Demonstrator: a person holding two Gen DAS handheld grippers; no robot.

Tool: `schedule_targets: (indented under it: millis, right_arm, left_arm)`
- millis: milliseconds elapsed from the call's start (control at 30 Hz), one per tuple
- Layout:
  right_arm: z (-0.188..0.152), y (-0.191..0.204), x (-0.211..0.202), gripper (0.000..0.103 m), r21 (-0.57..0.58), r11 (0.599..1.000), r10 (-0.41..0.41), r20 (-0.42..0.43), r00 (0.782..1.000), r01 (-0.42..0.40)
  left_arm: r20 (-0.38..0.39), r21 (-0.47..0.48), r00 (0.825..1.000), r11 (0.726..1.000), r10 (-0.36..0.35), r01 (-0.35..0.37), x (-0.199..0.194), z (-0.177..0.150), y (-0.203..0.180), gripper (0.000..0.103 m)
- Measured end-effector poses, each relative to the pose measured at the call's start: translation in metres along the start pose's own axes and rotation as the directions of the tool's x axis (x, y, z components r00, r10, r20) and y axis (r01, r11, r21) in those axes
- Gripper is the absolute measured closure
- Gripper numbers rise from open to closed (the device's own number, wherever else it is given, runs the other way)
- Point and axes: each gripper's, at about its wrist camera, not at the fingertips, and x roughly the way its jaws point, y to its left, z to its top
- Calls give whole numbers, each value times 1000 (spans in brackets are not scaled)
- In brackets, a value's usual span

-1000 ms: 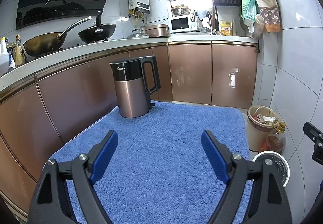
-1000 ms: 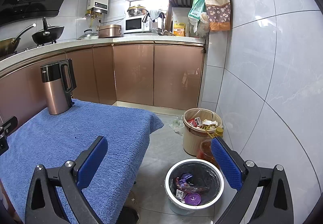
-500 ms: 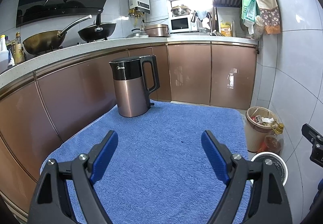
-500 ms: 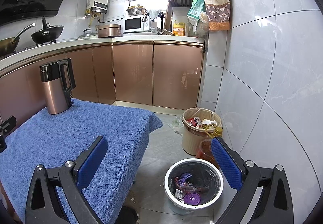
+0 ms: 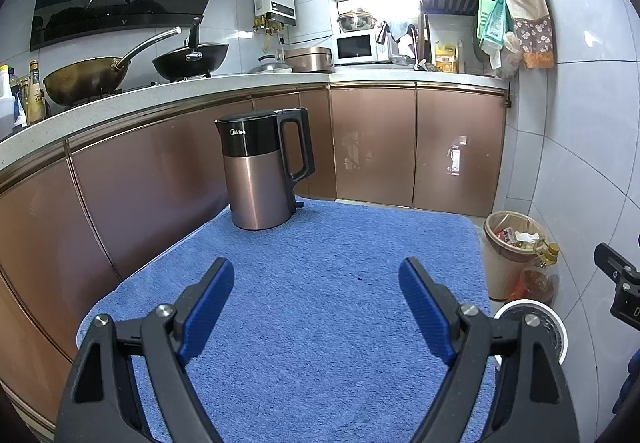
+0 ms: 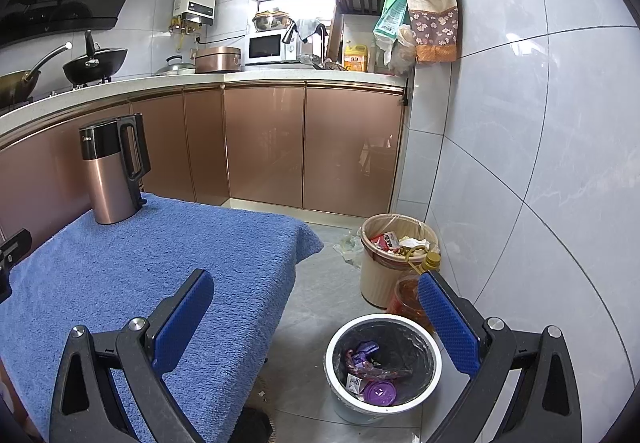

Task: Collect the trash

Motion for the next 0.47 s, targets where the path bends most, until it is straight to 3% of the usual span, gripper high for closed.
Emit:
schedule_targets:
  millis: [467]
  right_arm:
    - [-1,2,-1,0,-14,1000,2,-5,1000,-2]
  left_arm:
    - [-7,-16,1000,1000,-10,10,-1,-2,2,19]
